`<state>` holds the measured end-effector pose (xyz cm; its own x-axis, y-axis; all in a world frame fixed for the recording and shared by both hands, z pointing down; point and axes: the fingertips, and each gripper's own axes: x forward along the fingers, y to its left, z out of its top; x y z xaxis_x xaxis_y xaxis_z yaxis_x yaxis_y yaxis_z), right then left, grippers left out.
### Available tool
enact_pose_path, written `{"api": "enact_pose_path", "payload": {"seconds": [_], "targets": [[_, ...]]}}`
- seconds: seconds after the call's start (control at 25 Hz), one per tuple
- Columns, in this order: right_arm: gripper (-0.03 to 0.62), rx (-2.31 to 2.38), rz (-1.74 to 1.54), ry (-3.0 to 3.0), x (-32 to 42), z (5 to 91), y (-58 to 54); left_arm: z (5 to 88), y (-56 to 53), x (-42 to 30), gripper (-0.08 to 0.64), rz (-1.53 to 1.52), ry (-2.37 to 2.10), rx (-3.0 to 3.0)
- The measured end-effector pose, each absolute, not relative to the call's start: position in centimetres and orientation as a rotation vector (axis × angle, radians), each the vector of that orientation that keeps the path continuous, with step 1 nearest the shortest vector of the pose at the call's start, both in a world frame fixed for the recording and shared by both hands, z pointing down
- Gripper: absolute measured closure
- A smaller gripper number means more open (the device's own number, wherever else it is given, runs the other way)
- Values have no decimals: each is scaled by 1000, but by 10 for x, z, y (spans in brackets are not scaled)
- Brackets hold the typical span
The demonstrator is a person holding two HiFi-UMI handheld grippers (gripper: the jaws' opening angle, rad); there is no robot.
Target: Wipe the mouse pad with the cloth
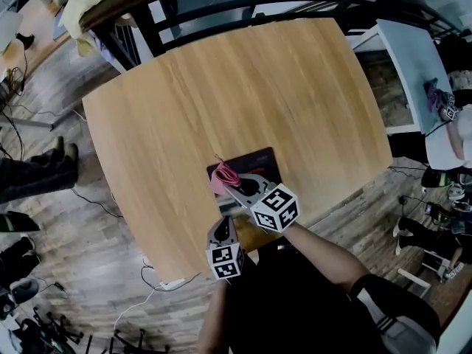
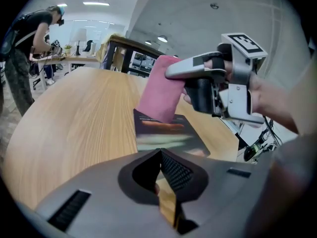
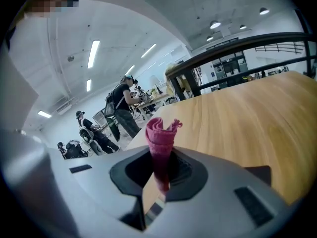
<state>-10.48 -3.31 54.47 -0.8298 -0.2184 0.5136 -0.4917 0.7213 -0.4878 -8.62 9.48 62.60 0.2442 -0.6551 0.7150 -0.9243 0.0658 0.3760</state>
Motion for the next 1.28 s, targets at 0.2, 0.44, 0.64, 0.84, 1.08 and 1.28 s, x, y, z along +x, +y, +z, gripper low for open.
{"api": "enact_pose_path", "payload": {"seconds": [0.2,0.44,0.64,0.84,1.08,1.28], "targets": [[529,446,899,-2454,-124,578,-40,641,94,-85,537,374,-1498,1594],[529,397,958,-2370,-146,622,-50,659,98,-85,537,338,-1469,1512],[529,419,962,-2264,-150,657,-54,669,101,-84,537,328,-1447,1465],[529,441,1016,-2236,-146,662,-57,672,102,-83,537,347,-1428,1468],[529,486,1000,-2225,-135,665,-65,674,102,-86,537,307,-1412,1449],[529,516,990,-2209,-119,666,-70,674,103,-85,537,338,-1418,1453]]}}
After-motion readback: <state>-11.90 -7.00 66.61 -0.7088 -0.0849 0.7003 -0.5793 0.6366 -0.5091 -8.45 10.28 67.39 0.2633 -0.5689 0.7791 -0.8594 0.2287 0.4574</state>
